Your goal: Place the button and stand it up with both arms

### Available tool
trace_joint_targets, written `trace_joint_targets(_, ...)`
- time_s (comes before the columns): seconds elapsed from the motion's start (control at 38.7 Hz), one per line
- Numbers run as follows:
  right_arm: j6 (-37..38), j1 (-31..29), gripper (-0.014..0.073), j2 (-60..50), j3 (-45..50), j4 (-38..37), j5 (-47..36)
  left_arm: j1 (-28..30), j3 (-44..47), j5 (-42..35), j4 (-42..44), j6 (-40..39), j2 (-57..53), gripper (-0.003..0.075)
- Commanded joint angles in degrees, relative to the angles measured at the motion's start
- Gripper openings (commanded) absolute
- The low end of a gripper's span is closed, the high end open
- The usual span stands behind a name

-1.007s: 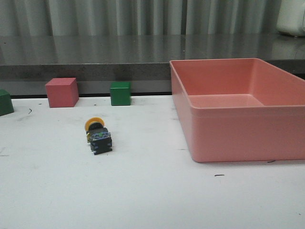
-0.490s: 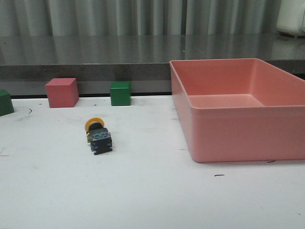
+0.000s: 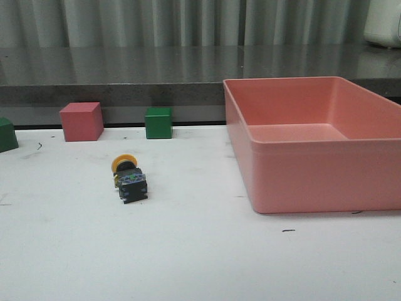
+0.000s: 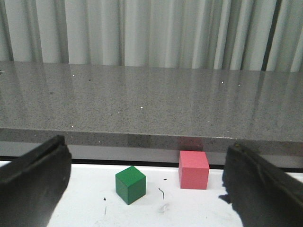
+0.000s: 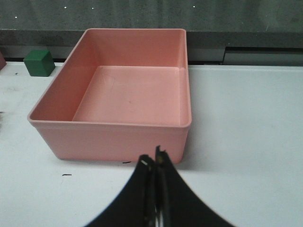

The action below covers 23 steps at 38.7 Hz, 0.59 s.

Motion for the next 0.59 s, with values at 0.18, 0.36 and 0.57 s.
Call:
trace_joint_targets(0.18, -0.53, -0.38, -0.0071, 0.55, -1.42, -1.03, -4.5, -8.43, -5.72, -2.92, -0.38, -0.51, 9.88, 0.0617)
trace_joint_targets(0.36, -0.53, -0.38, -0.0071, 0.55, -1.42, -1.03, -4.5, -18.27, -9.94, -0.73, -0.96, -0.51, 19.11, 0.0617)
trace_joint_targets(0.57, -0.53, -0.38, -0.0071, 0.55, -1.42, -1.03, -4.47, -25.06, -17.83, 8.17, -9.96, -0.51, 32.04, 0.0617)
